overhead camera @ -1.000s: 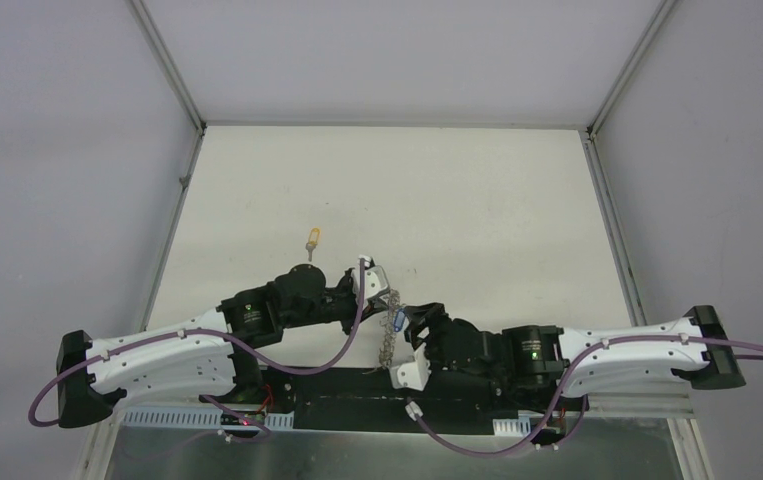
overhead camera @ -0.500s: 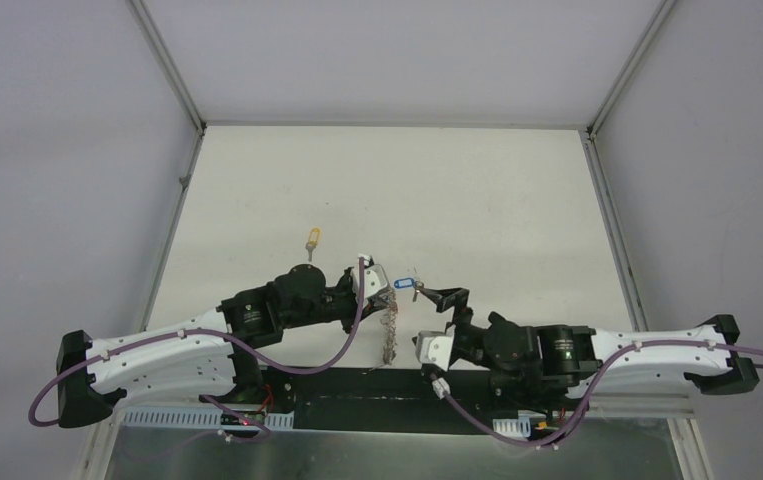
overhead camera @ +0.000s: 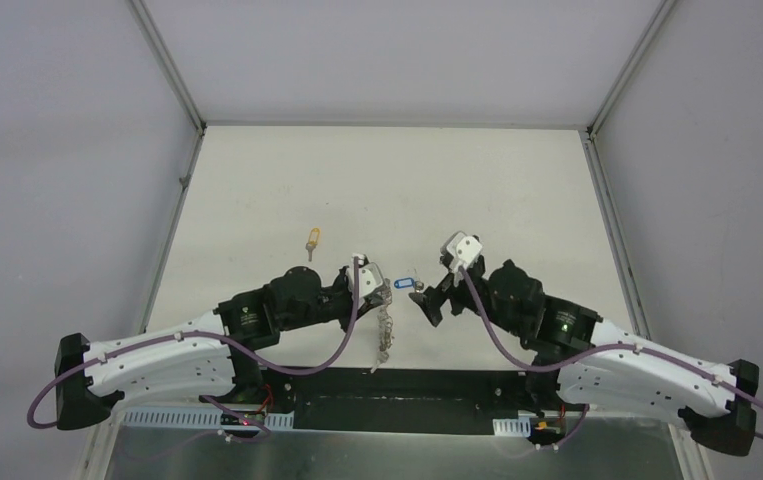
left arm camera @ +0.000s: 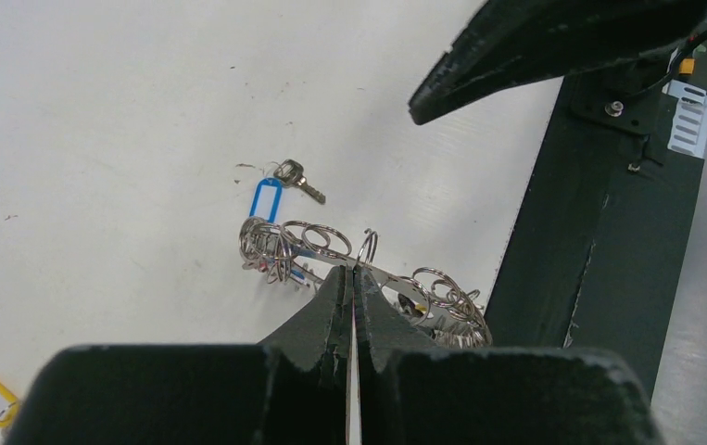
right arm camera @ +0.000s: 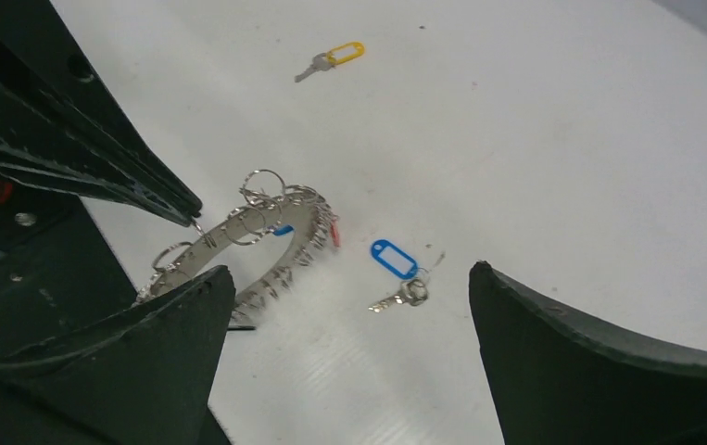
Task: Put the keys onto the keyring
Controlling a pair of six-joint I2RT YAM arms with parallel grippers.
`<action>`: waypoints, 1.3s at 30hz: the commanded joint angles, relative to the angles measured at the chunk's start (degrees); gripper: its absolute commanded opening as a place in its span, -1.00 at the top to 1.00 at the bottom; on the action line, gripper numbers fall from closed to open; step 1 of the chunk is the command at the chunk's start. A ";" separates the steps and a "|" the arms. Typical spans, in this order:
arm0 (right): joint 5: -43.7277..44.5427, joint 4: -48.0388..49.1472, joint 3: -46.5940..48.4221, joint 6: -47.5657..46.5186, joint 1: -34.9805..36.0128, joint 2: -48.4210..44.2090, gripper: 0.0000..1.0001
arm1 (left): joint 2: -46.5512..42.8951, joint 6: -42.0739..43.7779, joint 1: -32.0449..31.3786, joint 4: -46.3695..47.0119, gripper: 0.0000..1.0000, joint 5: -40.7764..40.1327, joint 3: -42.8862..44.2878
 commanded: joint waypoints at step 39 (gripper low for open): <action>-58.78 22.81 -3.65 -1.73 -18.76 6.98 0.52 | -5.98 6.31 0.10 19.60 1.00 11.35 -4.42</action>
